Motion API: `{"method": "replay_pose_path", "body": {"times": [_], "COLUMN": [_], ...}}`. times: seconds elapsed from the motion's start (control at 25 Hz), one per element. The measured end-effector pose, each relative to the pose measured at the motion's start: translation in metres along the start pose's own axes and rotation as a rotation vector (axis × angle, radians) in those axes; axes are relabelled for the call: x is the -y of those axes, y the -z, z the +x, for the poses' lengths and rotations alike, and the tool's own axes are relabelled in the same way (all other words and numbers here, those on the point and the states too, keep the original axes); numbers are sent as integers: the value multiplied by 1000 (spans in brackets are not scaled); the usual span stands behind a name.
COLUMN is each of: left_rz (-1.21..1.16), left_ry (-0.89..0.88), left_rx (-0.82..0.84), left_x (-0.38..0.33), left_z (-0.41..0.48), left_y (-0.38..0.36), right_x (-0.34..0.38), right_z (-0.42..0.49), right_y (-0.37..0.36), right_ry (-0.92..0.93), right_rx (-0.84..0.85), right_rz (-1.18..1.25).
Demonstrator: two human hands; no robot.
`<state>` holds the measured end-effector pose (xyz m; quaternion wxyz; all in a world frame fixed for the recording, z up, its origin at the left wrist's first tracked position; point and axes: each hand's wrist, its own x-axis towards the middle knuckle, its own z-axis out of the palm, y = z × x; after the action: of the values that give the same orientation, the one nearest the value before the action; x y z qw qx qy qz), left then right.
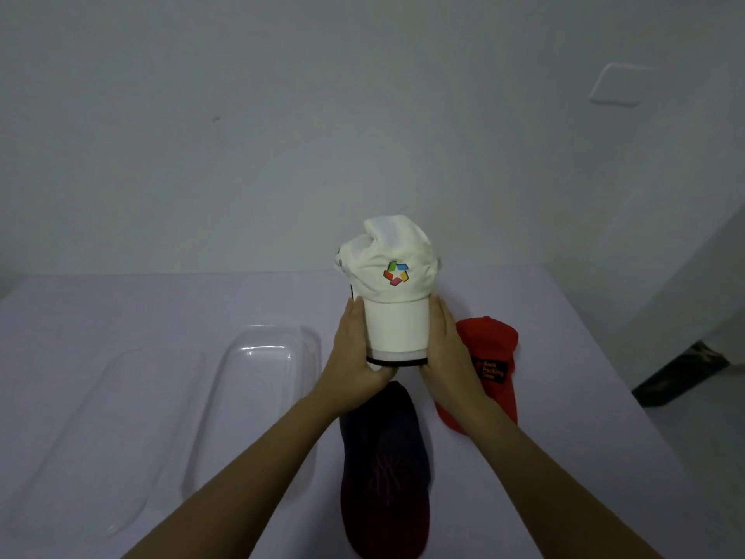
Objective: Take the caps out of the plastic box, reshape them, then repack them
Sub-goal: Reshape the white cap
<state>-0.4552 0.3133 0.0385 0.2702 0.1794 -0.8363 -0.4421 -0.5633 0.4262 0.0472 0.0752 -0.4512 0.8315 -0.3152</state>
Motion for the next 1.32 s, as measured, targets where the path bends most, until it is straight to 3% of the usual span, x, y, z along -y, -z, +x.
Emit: {"method": "replay_pose_path", "body": {"times": [0.16, 0.28, 0.48, 0.72, 0.88, 1.32], "left_rz": [-86, -148, -120, -101, -160, 121], "left_ry": [117, 154, 162, 167, 121, 117], "left_rx": [176, 151, 195, 294, 252, 280], "left_x": [1, -1, 7, -4, -16, -4], "left_z": [-4, -5, -12, -11, -8, -9], "left_y": [18, 23, 29, 31, 30, 25], "right_x": [-5, -3, 0, 3, 0, -11], "right_z": [-5, -5, -2, -6, -11, -12], "right_y": [-4, 2, 31, 37, 33, 15], "right_ry": [85, 136, 53, 30, 51, 55], "right_rx": [-7, 57, 310, 297, 295, 213], "right_rz": [-14, 106, 457, 416, 376, 157]}}
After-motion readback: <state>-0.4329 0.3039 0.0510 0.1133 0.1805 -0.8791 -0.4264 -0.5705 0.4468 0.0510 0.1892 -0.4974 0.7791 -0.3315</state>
